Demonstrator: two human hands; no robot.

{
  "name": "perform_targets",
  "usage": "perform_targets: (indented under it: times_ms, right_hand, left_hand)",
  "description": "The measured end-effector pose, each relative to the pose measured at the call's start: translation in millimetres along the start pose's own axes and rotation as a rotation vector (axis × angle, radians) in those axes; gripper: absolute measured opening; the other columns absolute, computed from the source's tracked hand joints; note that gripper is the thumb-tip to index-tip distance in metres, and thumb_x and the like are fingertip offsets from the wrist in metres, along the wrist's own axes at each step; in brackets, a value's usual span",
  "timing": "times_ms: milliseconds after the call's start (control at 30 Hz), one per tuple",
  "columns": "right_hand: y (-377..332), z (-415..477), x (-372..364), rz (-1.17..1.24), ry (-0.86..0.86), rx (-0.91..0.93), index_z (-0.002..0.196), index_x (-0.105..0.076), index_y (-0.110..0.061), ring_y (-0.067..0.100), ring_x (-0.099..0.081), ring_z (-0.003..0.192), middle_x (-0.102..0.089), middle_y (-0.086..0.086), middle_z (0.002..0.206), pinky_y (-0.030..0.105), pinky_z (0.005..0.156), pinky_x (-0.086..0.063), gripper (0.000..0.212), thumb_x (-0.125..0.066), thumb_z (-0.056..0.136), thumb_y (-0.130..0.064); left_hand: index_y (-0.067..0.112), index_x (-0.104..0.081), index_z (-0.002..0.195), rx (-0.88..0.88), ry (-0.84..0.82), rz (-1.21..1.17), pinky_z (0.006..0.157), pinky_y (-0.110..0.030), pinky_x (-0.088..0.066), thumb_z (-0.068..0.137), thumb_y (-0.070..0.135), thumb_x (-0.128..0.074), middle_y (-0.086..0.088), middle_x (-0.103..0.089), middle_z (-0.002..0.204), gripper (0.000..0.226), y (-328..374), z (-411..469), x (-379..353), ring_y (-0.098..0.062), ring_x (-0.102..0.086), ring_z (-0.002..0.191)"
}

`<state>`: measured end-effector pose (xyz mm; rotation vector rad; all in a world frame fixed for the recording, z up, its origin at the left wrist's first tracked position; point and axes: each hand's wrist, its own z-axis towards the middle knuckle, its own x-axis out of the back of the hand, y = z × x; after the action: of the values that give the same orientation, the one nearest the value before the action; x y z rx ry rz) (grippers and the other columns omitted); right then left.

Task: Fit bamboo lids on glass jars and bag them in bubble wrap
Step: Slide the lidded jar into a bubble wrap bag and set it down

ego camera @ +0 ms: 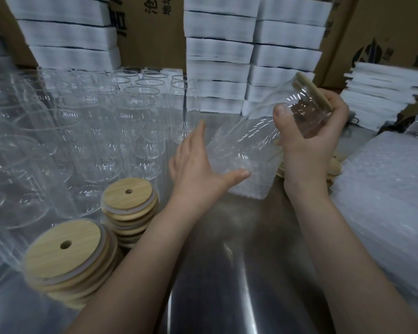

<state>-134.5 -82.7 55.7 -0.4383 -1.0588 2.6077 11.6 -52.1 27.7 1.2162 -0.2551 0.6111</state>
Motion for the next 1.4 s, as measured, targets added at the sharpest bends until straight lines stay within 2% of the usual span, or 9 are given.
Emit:
perform_targets:
  times_ms: [133, 300, 467, 633, 733, 833, 1033, 1167, 1400]
  right_hand:
    - [0.0, 2.3, 1.4, -0.017, -0.057, 0.013, 0.125, -0.043, -0.016, 0.031, -0.056, 0.112, -0.053, 0.02, 0.125, 0.049, 0.096, -0.049, 0.059, -0.077, 0.08, -0.032]
    - [-0.8, 0.2, -1.9, 0.002, -0.136, 0.022, 0.128, -0.043, -0.016, 0.027, -0.055, 0.114, -0.05, 0.017, 0.128, 0.033, 0.091, -0.051, 0.063, -0.077, 0.077, -0.032]
    - [2.0, -6.3, -4.5, -0.017, -0.285, 0.051, 0.129, -0.044, -0.013, 0.014, -0.056, 0.114, -0.052, 0.001, 0.125, 0.027, 0.094, -0.049, 0.066, -0.079, 0.075, -0.026]
    - [-0.3, -7.2, -6.3, 0.055, -0.343, 0.028, 0.13, -0.046, -0.009, 0.015, -0.057, 0.117, -0.052, 0.003, 0.127, 0.029, 0.093, -0.052, 0.068, -0.079, 0.073, -0.026]
    - [-0.5, -4.0, -3.9, 0.054, -0.323, 0.05, 0.13, -0.044, -0.01, 0.014, -0.057, 0.116, -0.049, 0.013, 0.134, 0.028, 0.09, -0.053, 0.067, -0.08, 0.075, -0.022]
    - [-1.2, -0.9, -1.4, 0.067, -0.305, 0.067, 0.13, -0.044, -0.013, 0.008, -0.058, 0.111, -0.047, 0.014, 0.136, 0.025, 0.086, -0.052, 0.066, -0.08, 0.076, -0.021]
    - [-2.8, 3.4, -0.4, 0.11, -0.294, 0.133, 0.131, -0.042, -0.01, 0.029, -0.055, 0.12, -0.047, 0.016, 0.133, 0.035, 0.094, -0.051, 0.067, -0.077, 0.077, -0.025]
    - [-4.8, 1.3, -0.4, 0.108, -0.288, 0.168, 0.129, -0.042, -0.009, 0.021, -0.056, 0.117, -0.047, 0.009, 0.129, 0.029, 0.092, -0.05, 0.064, -0.078, 0.078, -0.023]
    - [-4.8, -1.9, -2.9, 0.072, -0.328, 0.186, 0.126, -0.043, -0.007, 0.03, -0.053, 0.119, -0.049, 0.017, 0.127, 0.054, 0.102, -0.045, 0.066, -0.079, 0.074, -0.024]
  left_hand:
    - [0.03, -0.045, 0.136, 0.061, -0.1, 0.028, 0.116, -0.053, -0.025, 0.056, 0.072, -0.076, 0.008, -0.054, 0.139, 0.095, -1.7, 0.9, -2.4, -0.018, -0.044, 0.134]
    - [0.024, -0.058, 0.12, -0.037, -0.041, -0.257, 0.106, -0.042, -0.043, 0.052, 0.068, -0.072, 0.007, -0.066, 0.118, 0.082, -1.9, 2.2, -5.5, -0.012, -0.06, 0.115]
    - [0.03, -0.055, 0.123, -0.15, 0.053, -0.361, 0.089, -0.006, -0.041, 0.066, 0.048, -0.081, 0.017, -0.06, 0.119, 0.066, -0.5, -2.3, -7.4, 0.009, -0.053, 0.11]
    - [0.035, -0.032, 0.144, -0.206, 0.058, -0.277, 0.096, -0.009, -0.037, 0.059, 0.054, -0.086, 0.02, -0.047, 0.13, 0.102, 1.2, -3.1, -2.3, 0.015, -0.044, 0.116]
    - [0.041, -0.004, 0.151, -0.199, -0.034, -0.055, 0.114, -0.036, -0.029, 0.048, 0.059, -0.085, 0.013, -0.031, 0.151, 0.132, 1.5, -0.4, 3.3, -0.003, -0.029, 0.137]
    - [0.039, 0.01, 0.151, -0.086, -0.145, 0.149, 0.119, -0.048, -0.011, 0.053, 0.051, -0.088, 0.012, -0.012, 0.16, 0.14, -4.1, 6.1, 8.0, -0.009, -0.01, 0.147]
    - [0.028, -0.05, 0.129, -0.044, -0.26, 0.059, 0.106, -0.058, -0.037, 0.047, 0.054, -0.076, 0.007, -0.059, 0.127, 0.09, -6.1, 10.2, 6.2, -0.023, -0.051, 0.127]
    - [0.029, -0.051, 0.121, -0.037, -0.157, -0.11, 0.102, -0.048, -0.043, 0.047, 0.053, -0.077, 0.011, -0.064, 0.117, 0.082, -4.3, 4.6, 1.3, -0.016, -0.059, 0.115]
    - [0.024, -0.055, 0.124, -0.04, -0.047, -0.315, 0.089, -0.025, -0.05, 0.05, 0.046, -0.083, 0.01, -0.065, 0.113, 0.082, -2.9, 4.4, -3.6, -0.006, -0.062, 0.103]
